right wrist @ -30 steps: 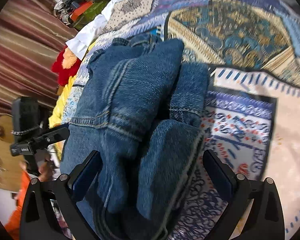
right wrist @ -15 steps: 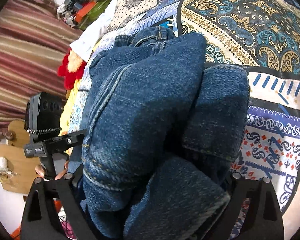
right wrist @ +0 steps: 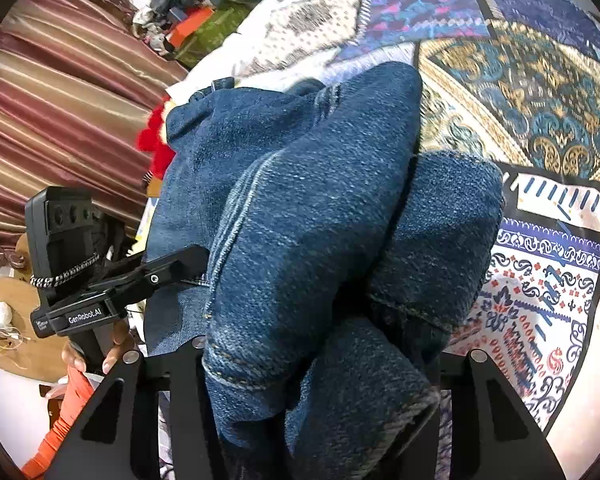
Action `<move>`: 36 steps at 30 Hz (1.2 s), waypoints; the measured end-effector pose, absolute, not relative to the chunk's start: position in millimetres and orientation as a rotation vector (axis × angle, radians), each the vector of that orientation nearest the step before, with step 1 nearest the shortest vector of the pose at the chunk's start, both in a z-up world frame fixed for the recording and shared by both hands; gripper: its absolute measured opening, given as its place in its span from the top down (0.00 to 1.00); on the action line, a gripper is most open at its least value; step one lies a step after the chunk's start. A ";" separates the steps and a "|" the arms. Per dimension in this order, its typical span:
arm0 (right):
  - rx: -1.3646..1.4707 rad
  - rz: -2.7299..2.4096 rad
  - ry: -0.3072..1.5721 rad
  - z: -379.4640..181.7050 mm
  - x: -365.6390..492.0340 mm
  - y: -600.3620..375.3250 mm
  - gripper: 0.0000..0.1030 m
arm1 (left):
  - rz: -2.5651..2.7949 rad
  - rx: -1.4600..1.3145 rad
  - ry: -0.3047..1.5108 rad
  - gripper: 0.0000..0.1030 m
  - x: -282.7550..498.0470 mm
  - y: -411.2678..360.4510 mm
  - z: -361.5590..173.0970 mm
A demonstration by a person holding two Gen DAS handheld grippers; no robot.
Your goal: Fold large clothes
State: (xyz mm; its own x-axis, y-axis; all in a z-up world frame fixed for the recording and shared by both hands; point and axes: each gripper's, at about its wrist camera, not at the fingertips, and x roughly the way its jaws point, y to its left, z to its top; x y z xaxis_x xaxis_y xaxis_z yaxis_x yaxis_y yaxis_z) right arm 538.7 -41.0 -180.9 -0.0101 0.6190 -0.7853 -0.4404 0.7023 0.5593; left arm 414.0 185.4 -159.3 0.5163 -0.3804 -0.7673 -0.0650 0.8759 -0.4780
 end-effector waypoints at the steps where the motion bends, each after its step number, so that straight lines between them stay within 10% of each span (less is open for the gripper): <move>1: 0.166 0.848 1.329 -175.4 538.0 -41.4 0.54 | -0.197 -0.474 1.001 0.41 409.6 186.6 -147.0; 19: 0.154 0.971 1.185 -79.3 492.7 14.7 0.55 | -0.108 -0.394 0.867 0.41 314.6 239.0 -47.6; 36: -0.043 0.940 1.458 -238.2 475.7 89.0 0.47 | 0.007 -0.515 1.069 0.30 278.7 281.3 -222.1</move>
State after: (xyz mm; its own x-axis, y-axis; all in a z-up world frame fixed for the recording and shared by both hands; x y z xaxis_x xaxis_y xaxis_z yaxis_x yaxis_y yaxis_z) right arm 475.7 89.0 -238.2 -0.1631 0.5102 -0.8444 -0.5584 0.6579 0.5054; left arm 278.7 281.3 -222.1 0.4927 -0.2388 -0.8368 -0.2503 0.8821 -0.3991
